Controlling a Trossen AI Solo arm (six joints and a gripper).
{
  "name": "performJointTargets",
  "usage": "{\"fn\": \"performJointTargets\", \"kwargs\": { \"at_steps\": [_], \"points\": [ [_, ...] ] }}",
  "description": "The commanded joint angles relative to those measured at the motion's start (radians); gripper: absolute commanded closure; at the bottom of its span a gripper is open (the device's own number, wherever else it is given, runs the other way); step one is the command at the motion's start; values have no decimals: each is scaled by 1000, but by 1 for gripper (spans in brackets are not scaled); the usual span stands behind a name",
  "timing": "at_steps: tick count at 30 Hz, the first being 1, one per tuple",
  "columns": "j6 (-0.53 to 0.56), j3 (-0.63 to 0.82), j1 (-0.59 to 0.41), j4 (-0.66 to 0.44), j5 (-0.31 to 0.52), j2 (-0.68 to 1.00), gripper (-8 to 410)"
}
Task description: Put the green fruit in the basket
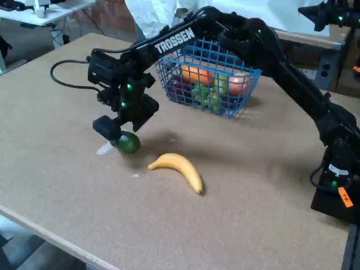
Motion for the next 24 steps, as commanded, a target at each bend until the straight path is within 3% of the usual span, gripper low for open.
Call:
{"fn": "performJointTargets", "kwargs": {
  "at_steps": [1,17,24],
  "points": [
    [-10,-24,0,35,24,0,5],
    [-37,-44,0,87,24,0,6],
    [-45,-44,0,87,23,0,49]
  ]
}}
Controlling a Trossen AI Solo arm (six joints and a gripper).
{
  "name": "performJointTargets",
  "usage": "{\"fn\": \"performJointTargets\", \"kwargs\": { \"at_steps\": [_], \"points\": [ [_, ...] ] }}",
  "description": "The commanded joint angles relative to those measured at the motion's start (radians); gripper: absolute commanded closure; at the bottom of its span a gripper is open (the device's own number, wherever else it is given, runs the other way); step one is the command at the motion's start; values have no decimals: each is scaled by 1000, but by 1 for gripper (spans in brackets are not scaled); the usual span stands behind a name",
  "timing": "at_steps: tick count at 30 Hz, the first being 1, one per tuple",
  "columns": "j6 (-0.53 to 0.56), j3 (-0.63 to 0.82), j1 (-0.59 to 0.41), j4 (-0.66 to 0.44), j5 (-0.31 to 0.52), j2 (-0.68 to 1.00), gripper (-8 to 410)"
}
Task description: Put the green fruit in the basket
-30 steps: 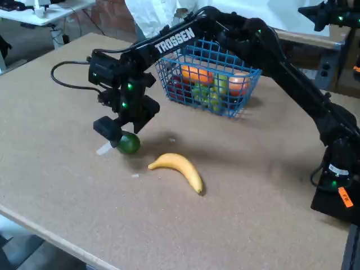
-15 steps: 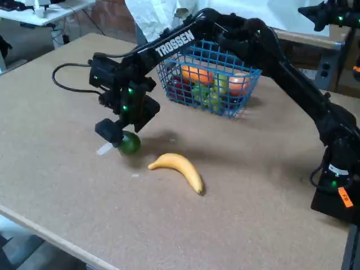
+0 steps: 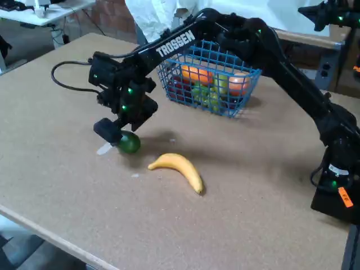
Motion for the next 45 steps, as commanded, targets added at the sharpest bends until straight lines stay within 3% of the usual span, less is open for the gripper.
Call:
{"fn": "performJointTargets", "kwargs": {
  "at_steps": [1,26,35,42,45],
  "points": [
    [-2,-1,0,1,3,0,58],
    [2,-1,0,1,4,0,221],
    [24,0,3,-26,-18,-30,224],
    [24,0,10,-47,-14,-150,224],
    [23,0,10,-55,30,-211,224]
  ]
}}
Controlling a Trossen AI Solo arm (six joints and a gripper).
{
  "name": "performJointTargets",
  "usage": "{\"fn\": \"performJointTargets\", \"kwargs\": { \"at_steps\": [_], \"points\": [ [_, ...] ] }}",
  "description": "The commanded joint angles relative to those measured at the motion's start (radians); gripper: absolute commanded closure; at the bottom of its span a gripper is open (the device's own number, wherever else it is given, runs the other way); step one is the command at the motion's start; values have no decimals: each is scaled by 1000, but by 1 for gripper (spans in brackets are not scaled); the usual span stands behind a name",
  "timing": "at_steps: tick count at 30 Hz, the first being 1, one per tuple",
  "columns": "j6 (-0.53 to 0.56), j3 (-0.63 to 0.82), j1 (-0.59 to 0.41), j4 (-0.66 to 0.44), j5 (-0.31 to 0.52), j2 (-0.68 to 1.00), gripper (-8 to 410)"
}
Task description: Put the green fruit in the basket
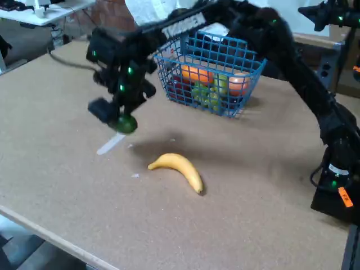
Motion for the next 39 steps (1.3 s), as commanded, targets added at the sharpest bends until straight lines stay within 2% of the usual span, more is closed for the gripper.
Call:
{"fn": "performJointTargets", "kwargs": {
  "at_steps": [1,7,25,39],
  "points": [
    [1,0,2,-19,64,-88,224],
    [-3,0,-22,-84,179,-198,224],
    [3,0,-296,-235,180,-419,224],
    [-4,0,-528,-235,178,-418,224]
  ]
}}
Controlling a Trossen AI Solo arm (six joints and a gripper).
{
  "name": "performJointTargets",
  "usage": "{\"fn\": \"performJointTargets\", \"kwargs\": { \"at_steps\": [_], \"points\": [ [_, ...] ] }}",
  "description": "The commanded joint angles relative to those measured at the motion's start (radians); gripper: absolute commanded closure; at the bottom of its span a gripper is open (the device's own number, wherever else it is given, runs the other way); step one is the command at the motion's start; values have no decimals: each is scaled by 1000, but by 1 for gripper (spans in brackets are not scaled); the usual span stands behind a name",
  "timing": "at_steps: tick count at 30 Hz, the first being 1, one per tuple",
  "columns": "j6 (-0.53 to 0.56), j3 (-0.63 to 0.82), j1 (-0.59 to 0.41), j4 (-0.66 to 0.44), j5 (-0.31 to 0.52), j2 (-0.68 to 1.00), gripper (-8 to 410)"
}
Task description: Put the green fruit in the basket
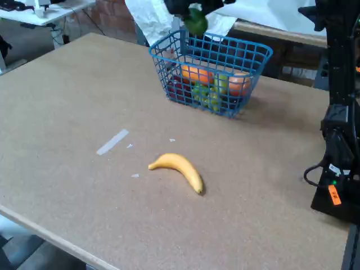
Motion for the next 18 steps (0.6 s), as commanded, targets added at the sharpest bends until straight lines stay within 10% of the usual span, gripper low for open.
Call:
{"fn": "performJointTargets", "kwargs": {
  "at_steps": [1,18],
  "points": [
    [2,0,-66,16,2,18,224],
    [-18,0,-156,134,-56,220,224]
  ]
}}
